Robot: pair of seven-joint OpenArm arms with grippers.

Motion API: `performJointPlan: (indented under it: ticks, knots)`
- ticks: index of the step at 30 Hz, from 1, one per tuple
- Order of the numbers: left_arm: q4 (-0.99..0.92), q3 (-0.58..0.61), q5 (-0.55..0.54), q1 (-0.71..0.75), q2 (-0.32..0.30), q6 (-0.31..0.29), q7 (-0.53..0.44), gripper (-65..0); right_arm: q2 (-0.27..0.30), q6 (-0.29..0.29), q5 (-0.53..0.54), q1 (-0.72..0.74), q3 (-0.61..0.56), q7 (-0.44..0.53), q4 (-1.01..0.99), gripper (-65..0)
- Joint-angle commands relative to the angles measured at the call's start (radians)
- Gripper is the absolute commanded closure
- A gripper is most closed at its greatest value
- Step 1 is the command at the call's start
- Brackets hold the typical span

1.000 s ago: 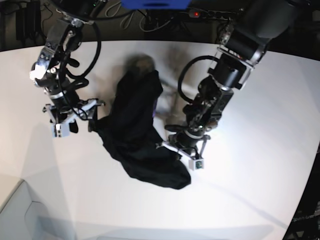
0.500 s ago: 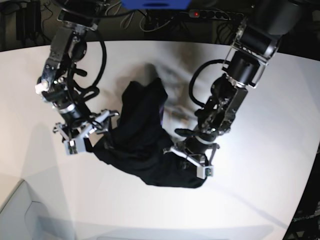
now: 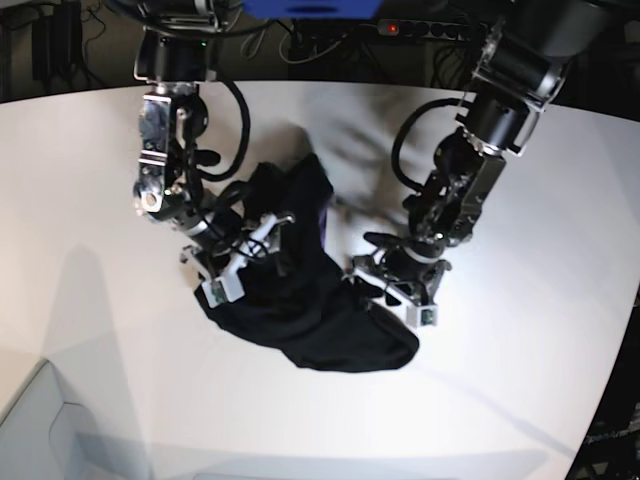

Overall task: Layout the t-shirt on the table in an organized manner, then fold the t-shirt properly
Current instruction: 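Pull the hem corner with the left gripper away from the right gripper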

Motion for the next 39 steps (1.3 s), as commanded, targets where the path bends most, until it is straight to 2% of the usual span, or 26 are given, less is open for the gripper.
performJointPlan:
  ticks: [1,5,9,17,30,39]
  knots:
    - [0.037,-0.005,0.000,-0.029,-0.002,-0.009,-0.032,-33.1,0.000,0.007,0.015,0.018,-0.004,0.054,-0.014,-41.8]
    - [0.035,-0.116,0.000,-0.010,0.010,-0.009,-0.031,-33.1,0.017,0.007,0.014,0.019,-0.002,0.120,-0.090,-41.8]
    - [-0.032,-0.212,0.000,-0.006,0.039,-0.015,-0.025,-33.0,0.022,0.006,0.014,0.025,0.001,0.127,-0.124,-41.8]
    - [-0.075,-0.217,0.005,-0.027,0.061,-0.017,-0.025,-33.0,0.022,0.006,0.014,0.024,0.002,0.127,-0.120,-41.8]
    - [0.001,-0.215,0.009,-0.004,0.075,-0.017,-0.023,-32.9,0.022,0.006,0.014,0.024,0.002,0.127,-0.120,-41.8]
    - [-0.160,-0.215,0.011,-0.049,0.092,-0.017,-0.025,-32.9,0.022,0.006,0.014,0.025,0.002,0.127,-0.126,-41.8]
